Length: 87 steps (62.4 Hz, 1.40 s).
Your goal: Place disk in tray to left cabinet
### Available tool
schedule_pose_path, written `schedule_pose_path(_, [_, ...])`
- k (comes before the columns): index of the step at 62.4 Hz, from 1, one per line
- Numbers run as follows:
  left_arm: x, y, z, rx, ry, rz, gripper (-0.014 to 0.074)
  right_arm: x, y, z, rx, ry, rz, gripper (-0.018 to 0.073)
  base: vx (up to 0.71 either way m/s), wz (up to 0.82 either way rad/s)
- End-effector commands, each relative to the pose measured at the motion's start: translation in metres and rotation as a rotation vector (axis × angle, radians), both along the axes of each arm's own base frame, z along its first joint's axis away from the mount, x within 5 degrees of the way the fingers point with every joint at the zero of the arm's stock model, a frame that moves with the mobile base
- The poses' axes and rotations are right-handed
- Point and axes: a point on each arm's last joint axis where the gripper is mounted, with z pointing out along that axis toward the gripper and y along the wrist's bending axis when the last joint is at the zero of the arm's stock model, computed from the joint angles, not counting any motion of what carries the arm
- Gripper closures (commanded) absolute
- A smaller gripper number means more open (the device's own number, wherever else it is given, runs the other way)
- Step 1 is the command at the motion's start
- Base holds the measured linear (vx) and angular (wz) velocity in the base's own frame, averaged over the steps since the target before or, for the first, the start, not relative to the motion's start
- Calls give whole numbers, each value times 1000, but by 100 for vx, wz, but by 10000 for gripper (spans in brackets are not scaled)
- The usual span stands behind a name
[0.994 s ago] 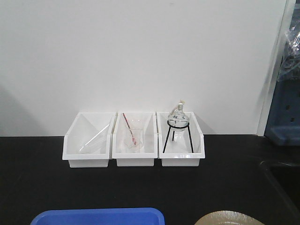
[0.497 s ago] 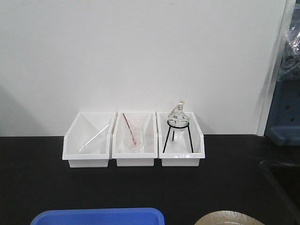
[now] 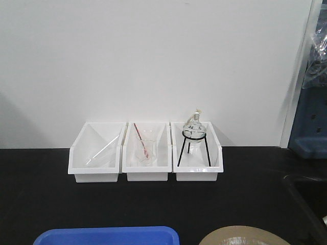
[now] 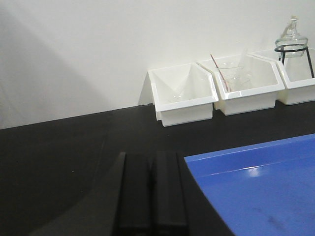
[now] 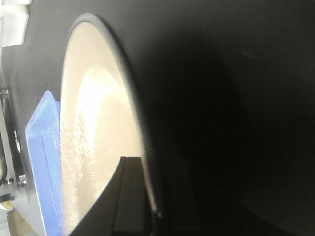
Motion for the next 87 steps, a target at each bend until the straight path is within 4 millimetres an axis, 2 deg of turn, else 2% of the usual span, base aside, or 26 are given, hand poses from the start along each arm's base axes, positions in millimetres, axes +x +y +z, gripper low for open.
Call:
schedule_pose_path(1, [0,1,2,-15,-75,7,603,7,2,33,54,-120,-28,565,0,0])
schedule_pose_path(15, [0,1,2,-15,-75,7,603,11,5,90,189,-290,-164,564,0,0])
schedule_pose_path(22, [0,1,2,-15,-75,7,603,8,20,115,234,-356,-164,564,0,0])
schedule_pose_path(23, [0,1,2,-15,-75,7,603,8,54,134,280,-395,-117,564,0,0])
schedule_pose_path(28, [0,1,2,-15,-75,7,603,10,85,140,324,-397,-79,564,0,0])
schedule_pose_path(45, [0,1,2,-15,-75,7,603,3,189,125,173,-279,37,564,0,0])
schedule_pose_path(61, [0,1,2,-15,-75,7,603,11,259,108,176,-217,175,564,0,0])
schedule_pose_path(73, [0,1,2,-15,-75,7,603,18,288,85,150,-175,223,563,0,0])
schedule_pose_path(87, [0,1,2,-15,-75,7,603,24,295,58,80,-155,235,537,0,0])
